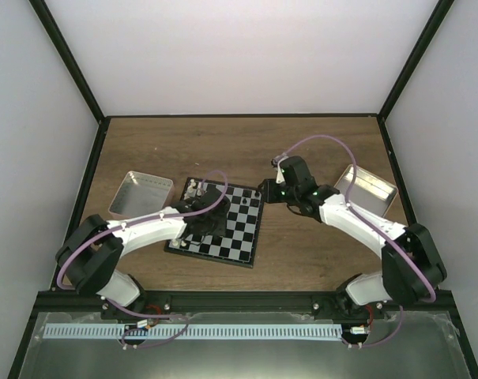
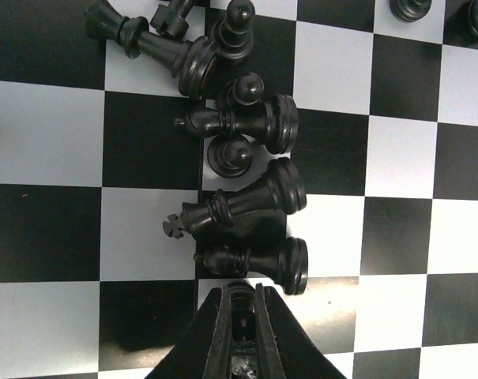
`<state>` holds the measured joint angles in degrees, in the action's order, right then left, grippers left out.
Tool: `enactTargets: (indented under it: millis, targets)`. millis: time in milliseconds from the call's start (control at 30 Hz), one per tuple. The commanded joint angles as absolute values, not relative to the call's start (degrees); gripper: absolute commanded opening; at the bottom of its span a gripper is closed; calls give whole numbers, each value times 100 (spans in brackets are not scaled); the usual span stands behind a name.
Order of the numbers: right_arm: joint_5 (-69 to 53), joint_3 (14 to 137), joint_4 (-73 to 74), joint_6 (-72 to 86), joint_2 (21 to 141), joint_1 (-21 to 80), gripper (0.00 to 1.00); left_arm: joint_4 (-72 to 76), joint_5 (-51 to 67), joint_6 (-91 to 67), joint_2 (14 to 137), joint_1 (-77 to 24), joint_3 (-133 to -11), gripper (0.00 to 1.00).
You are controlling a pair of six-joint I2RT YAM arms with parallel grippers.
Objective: Set up the chess pieces on the board
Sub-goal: Pick up the chess piece from the chessboard, then place the chess piece on the chessboard.
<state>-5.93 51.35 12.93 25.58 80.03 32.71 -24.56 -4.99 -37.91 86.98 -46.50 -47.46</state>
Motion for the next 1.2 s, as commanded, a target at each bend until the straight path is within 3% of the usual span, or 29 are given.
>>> enactTargets:
  millis: [0, 300, 700, 1167]
  targets:
    - [-529, 5032, 1318, 2640, 7600, 3254, 38, -2848, -650, -3735, 8580, -4653, -5008, 8]
    - [-510, 4559, 1341, 2938, 6701, 3254, 38, -3284, -677, -3794, 8350, -4932, -5564, 9]
    - [486, 3502, 1858, 3558, 5081, 3247, 41, -3164, -1327, -3970, 10339, -5251, -7244, 9]
    - [360, 3191, 2011, 3400, 4666, 3247, 42, -3245, -1674, -4210, 11132, -5251, -7593, 10]
